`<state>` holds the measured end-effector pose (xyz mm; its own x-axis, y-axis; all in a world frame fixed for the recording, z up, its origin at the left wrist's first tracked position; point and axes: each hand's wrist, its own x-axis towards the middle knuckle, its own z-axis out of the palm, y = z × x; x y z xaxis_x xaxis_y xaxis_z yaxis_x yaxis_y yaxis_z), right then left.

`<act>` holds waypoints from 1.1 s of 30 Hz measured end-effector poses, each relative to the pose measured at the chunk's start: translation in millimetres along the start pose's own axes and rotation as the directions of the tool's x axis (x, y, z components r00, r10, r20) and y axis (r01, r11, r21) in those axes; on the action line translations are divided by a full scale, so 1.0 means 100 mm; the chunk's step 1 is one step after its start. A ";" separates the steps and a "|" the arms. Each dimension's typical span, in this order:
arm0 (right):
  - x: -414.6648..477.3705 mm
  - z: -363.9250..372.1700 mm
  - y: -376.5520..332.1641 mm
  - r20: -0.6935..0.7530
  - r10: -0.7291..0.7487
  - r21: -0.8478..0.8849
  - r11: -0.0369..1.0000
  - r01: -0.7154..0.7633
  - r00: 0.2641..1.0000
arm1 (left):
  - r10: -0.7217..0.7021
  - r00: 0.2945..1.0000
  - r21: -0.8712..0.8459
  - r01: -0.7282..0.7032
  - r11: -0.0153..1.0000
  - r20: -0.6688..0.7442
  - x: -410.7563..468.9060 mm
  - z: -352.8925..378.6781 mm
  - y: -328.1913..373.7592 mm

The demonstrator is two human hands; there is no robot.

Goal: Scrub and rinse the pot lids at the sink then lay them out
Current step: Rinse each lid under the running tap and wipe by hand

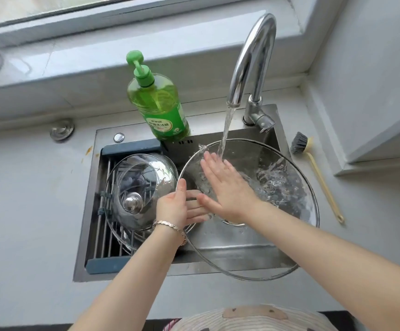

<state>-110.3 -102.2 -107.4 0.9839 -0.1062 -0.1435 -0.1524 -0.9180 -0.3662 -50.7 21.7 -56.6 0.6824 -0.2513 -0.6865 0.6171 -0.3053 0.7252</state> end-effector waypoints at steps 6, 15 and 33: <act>-0.19 -0.07 0.43 -0.061 0.334 0.144 0.935 -0.323 0.941 | -0.041 0.998 -0.029 0.040 0.999 -0.041 0.05 -0.12 0.04; -0.46 -0.03 0.74 0.603 0.636 0.761 -0.277 -0.587 0.481 | 0.014 0.999 0.081 -0.011 0.997 -0.045 0.14 -0.16 0.24; -0.47 -0.84 0.82 -0.056 0.791 0.821 0.384 -0.423 0.609 | -0.423 0.903 0.028 0.422 0.906 0.072 0.55 0.21 0.04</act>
<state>-161.1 -204.9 -53.1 0.4840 -0.8122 -0.3256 -0.5506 0.0065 -0.8347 -19.2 -12.4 -92.4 0.3274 -0.1636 -0.9306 0.8362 -0.4085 0.3660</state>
